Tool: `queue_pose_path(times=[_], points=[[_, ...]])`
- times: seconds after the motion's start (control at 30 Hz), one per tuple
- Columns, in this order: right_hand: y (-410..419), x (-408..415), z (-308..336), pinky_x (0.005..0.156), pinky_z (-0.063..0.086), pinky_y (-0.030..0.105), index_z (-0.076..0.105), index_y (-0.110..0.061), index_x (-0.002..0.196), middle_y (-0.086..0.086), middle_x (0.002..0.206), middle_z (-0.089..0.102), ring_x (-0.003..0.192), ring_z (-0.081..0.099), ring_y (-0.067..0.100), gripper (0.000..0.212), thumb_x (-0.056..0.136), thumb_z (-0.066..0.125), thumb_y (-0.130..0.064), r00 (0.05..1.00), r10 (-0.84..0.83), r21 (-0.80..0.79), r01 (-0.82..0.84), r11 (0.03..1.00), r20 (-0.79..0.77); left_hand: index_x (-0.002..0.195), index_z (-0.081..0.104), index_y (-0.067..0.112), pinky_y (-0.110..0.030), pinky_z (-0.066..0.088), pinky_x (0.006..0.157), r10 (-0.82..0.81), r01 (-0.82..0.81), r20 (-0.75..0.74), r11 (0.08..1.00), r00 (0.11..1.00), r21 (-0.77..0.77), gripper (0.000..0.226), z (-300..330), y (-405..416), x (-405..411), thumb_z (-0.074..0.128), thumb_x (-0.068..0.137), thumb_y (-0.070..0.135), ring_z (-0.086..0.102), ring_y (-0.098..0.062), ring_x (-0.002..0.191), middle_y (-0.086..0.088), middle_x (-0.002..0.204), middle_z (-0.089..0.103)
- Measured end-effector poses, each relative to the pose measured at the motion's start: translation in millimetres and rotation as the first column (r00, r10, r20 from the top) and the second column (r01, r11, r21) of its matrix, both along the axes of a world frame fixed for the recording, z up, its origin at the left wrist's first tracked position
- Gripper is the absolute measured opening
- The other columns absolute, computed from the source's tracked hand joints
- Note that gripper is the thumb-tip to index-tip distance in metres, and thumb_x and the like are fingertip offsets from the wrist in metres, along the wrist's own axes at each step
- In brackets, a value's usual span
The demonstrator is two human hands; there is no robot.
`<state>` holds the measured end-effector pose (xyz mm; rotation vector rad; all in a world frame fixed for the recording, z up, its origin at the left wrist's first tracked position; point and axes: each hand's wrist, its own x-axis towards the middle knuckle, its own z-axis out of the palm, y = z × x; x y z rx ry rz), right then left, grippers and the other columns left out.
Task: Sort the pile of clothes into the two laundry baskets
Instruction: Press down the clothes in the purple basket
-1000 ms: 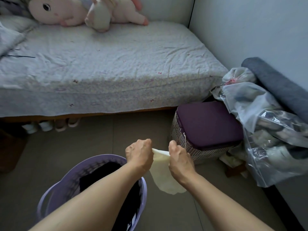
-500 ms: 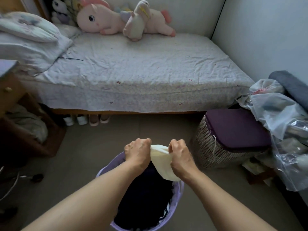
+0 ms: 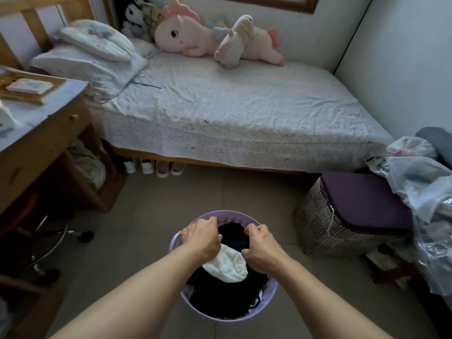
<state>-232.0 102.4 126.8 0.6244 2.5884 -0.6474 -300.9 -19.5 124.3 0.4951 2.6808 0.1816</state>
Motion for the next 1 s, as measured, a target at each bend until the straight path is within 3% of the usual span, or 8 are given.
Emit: queue_pose_path(times=[0.57,0.8,1.0], points=[[-26.5,129.5,51.7,0.109,0.033,0.035,0.036,-0.016,0.136,0.010,0.139,0.033,0.132,0.032,0.028,0.053,0.086,0.054,-0.025,0.995,-0.024,0.027,0.027,0.999,-0.095,0.128,0.041,0.018,-0.040,0.041,0.092,-0.051,0.050,0.023,0.999,0.998,0.014,0.037,39.1,-24.5,148.6,0.050,0.093,0.026,0.051,-0.029,0.123,-0.006,0.130,0.052],[-21.8,184.8,60.8,0.109,0.032,0.035,0.040,-0.011,0.125,0.013,0.131,0.036,0.129,0.034,0.032,0.045,0.084,0.054,-0.021,0.984,-0.149,0.004,0.150,0.989,-0.100,0.131,0.040,0.020,-0.039,0.041,0.094,-0.128,0.127,0.037,0.992,0.991,0.021,0.042,41.4,-16.7,182.0,0.049,0.091,0.028,0.049,-0.028,0.124,-0.003,0.132,0.051],[-13.6,242.7,47.1,0.108,0.033,0.037,0.035,-0.011,0.135,0.014,0.138,0.032,0.131,0.033,0.032,0.058,0.084,0.058,-0.029,0.943,-0.328,0.015,0.329,0.944,-0.051,0.129,0.040,0.019,-0.037,0.040,0.087,-0.306,0.305,0.063,0.952,0.950,0.036,0.038,26.5,2.5,221.9,0.049,0.093,0.028,0.051,-0.030,0.121,-0.007,0.130,0.050]])
